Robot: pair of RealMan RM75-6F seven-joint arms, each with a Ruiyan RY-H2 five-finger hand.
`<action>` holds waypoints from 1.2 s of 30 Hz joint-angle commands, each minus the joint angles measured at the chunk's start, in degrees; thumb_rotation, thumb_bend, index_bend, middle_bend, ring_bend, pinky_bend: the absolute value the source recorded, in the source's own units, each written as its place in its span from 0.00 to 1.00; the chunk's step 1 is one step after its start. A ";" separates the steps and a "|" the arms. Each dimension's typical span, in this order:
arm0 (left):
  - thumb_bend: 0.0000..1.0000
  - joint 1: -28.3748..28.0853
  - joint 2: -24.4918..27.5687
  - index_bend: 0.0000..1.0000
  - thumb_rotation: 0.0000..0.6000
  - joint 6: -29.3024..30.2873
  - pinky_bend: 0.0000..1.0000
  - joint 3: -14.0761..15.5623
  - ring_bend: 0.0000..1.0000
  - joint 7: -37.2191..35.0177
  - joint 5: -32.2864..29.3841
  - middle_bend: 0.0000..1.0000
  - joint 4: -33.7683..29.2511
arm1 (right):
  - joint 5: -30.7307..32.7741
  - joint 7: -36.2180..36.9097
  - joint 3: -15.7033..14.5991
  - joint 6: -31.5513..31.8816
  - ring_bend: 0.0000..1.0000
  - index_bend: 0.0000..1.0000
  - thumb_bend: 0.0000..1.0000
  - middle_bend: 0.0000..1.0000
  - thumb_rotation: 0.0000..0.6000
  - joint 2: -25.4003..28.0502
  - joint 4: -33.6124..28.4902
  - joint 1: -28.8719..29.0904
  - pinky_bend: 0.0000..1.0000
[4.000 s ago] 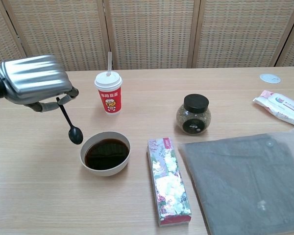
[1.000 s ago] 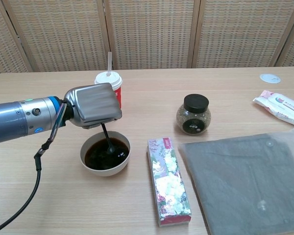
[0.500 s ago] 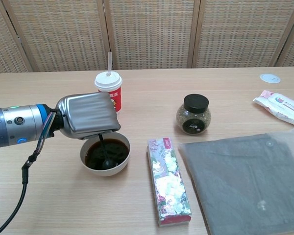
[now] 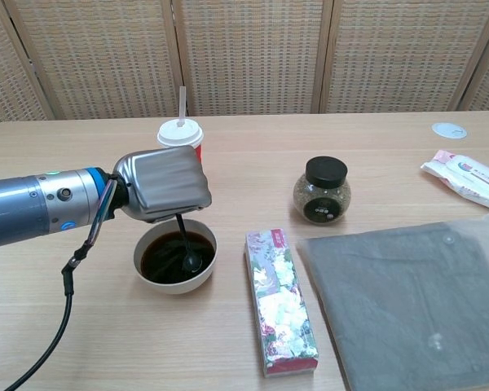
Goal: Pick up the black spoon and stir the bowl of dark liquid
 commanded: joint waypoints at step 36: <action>0.43 -0.21 -0.06 0.67 1.00 0.44 0.79 -0.21 0.79 1.33 -3.11 0.85 -0.80 | -0.24 0.21 -0.04 0.74 0.11 0.30 0.09 0.28 1.00 -0.02 0.07 -0.67 0.21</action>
